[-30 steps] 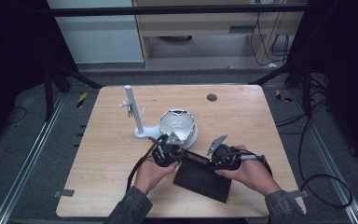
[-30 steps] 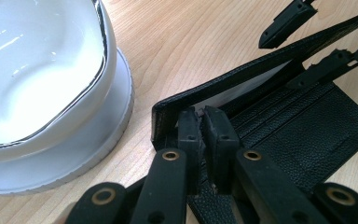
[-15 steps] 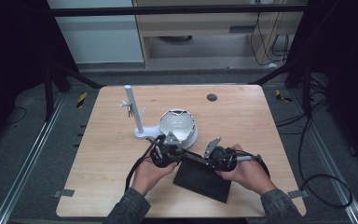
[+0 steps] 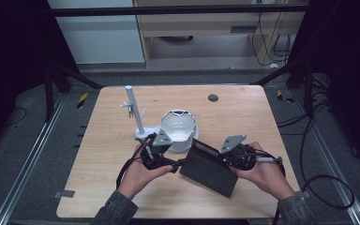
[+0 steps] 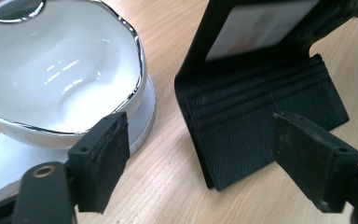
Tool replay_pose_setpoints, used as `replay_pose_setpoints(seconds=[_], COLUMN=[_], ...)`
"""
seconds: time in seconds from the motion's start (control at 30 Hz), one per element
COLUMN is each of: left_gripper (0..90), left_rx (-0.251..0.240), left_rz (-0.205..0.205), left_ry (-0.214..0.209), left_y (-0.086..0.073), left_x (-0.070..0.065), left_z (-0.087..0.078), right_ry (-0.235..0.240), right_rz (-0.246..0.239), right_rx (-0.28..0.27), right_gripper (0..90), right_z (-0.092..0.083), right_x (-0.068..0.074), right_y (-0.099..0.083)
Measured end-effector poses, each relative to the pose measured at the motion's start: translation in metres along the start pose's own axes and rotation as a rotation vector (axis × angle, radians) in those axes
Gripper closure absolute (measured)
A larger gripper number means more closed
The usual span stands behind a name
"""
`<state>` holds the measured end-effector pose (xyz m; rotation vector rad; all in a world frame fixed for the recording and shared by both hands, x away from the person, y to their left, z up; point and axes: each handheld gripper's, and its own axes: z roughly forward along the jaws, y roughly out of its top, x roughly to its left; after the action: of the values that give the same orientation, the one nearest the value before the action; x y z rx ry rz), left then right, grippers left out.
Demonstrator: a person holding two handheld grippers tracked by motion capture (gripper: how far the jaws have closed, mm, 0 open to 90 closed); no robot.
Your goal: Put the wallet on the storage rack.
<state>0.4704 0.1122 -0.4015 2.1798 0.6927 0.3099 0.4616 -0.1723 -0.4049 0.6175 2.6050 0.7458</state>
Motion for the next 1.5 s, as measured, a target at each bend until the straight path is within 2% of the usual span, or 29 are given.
replay_pose_setpoints(seconds=[0.07,0.1,0.37,0.47,0.73,0.83,1.23,1.5], left_gripper=[17.7,17.6,17.3,15.6,13.3,12.7,10.8,9.8], left_rx=[-0.001,-0.005,-0.018,-0.026,-0.043,-0.04,-0.03,-0.021], left_rz=[0.0,-0.003,-0.006,-0.003,0.006,0.023,0.063,0.09], left_ry=[0.002,0.011,0.017,0.018,-0.003,-0.014,-0.033,-0.042], left_y=[0.0,0.0,0.0,0.0,0.002,0.005,0.019,0.029], left_x=[0.0,0.002,0.006,0.007,0.008,0.007,0.004,0.007], left_z=[-0.001,-0.002,-0.009,-0.011,-0.012,-0.01,-0.007,-0.012], right_ry=[-0.008,-0.027,-0.056,-0.073,-0.097,-0.105,-0.114,-0.119], right_rz=[0.006,0.016,0.041,0.058,0.073,0.081,0.097,0.106], right_rx=[-0.013,-0.037,-0.115,-0.164,-0.248,-0.289,-0.382,-0.419], right_gripper=[84.8,84.8,84.9,84.8,84.9,84.9,84.9,84.8], right_z=[-0.004,-0.011,-0.027,-0.036,-0.046,-0.051,-0.06,-0.064], right_x=[-0.001,-0.003,-0.01,-0.014,-0.017,-0.017,-0.018,-0.019], right_y=[-0.001,-0.003,-0.004,-0.004,-0.002,-0.001,-0.001,-0.002])
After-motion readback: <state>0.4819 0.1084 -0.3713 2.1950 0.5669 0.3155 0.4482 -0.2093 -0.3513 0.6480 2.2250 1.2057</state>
